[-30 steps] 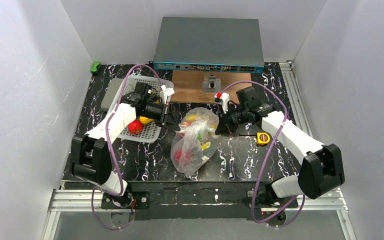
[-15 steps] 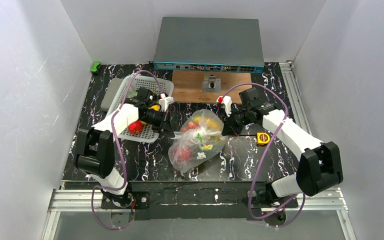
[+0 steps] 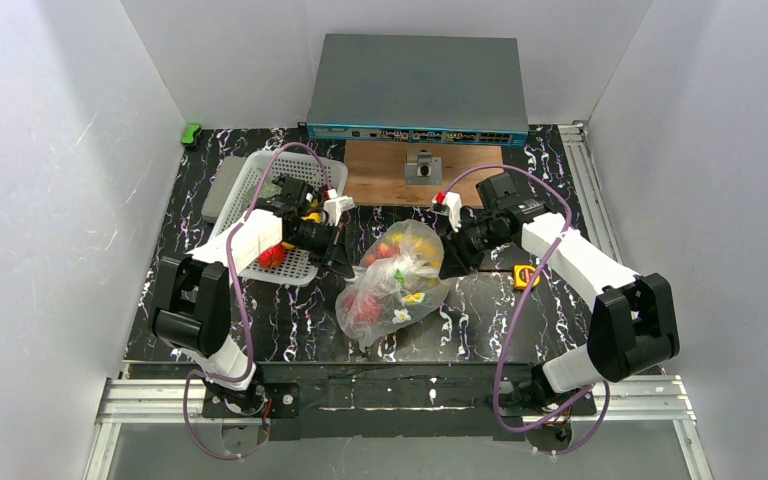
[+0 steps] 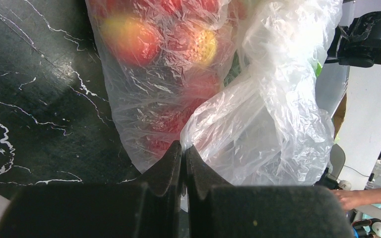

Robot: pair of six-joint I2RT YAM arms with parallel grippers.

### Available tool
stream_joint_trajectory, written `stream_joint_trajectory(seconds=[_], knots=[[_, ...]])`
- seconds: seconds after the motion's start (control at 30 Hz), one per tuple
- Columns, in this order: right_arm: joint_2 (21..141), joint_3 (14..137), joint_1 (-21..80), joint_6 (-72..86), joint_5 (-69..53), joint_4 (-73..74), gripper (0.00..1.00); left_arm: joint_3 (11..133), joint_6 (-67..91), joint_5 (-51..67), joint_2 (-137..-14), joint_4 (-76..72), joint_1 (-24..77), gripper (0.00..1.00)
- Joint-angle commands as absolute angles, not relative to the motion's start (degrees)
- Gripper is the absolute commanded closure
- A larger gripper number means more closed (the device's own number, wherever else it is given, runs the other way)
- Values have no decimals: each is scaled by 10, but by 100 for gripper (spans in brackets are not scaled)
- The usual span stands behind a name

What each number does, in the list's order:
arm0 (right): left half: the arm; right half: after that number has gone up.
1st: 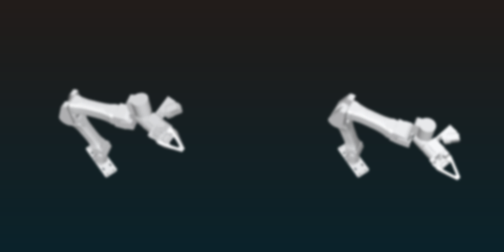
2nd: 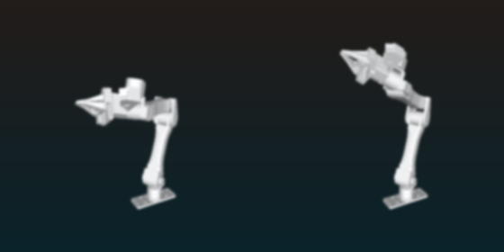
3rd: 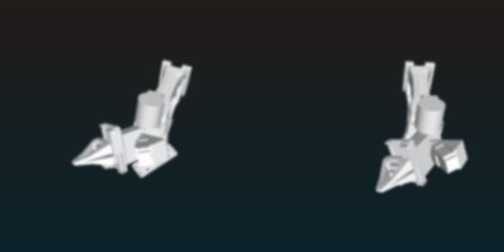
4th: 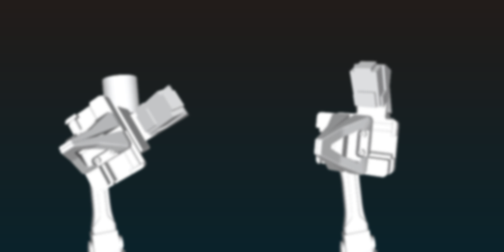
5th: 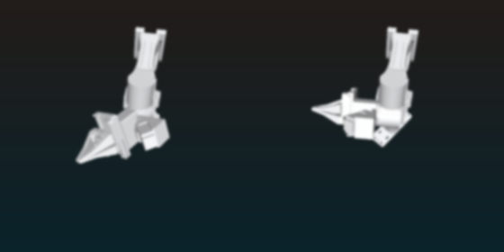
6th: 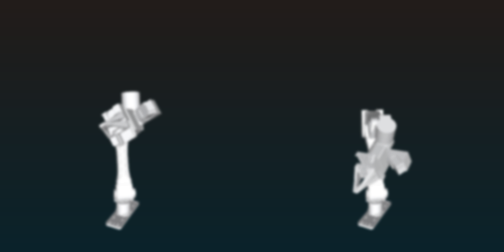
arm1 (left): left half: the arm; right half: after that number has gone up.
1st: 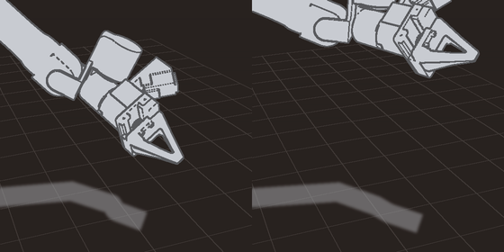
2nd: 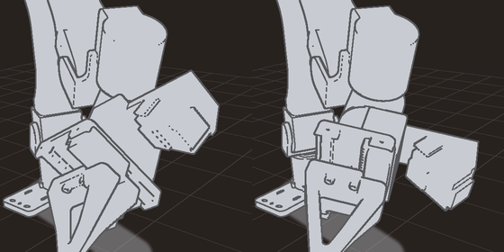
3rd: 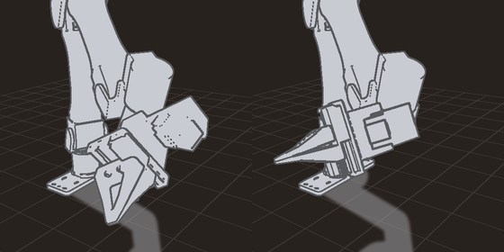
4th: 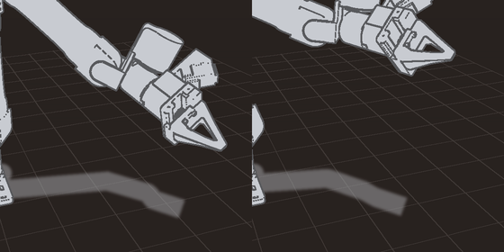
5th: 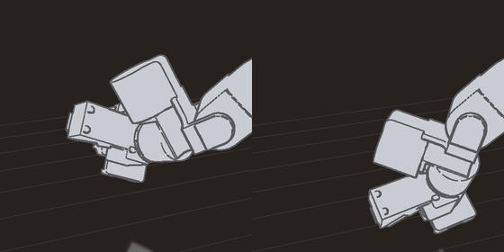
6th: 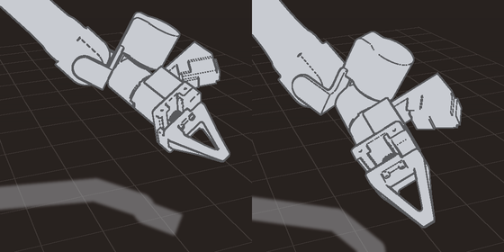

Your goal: Place the fake fruits into the plastic bag and tie a complex knot

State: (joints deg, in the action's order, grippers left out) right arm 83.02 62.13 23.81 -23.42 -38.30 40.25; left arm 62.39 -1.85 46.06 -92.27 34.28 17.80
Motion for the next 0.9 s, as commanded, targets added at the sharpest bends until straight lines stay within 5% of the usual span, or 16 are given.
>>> stream_joint_trajectory(seconds=[0.0,0.2,0.3,0.47,0.63,0.87], knots=[[839,641,253,-220,-397,395,56,625,-10,466,-902,340,180,100],[850,628,283,-202,-365,359,39,629,-6,464,-901,338,180,100],[861,622,292,-197,-341,338,39,631,-7,467,-899,338,180,100],[872,622,293,-203,-311,334,61,635,-4,467,-890,347,180,100],[837,628,290,-237,-281,377,99,692,-5,424,-879,449,156,100],[768,613,261,-288,-219,417,99,671,-12,310,-764,477,95,100]])
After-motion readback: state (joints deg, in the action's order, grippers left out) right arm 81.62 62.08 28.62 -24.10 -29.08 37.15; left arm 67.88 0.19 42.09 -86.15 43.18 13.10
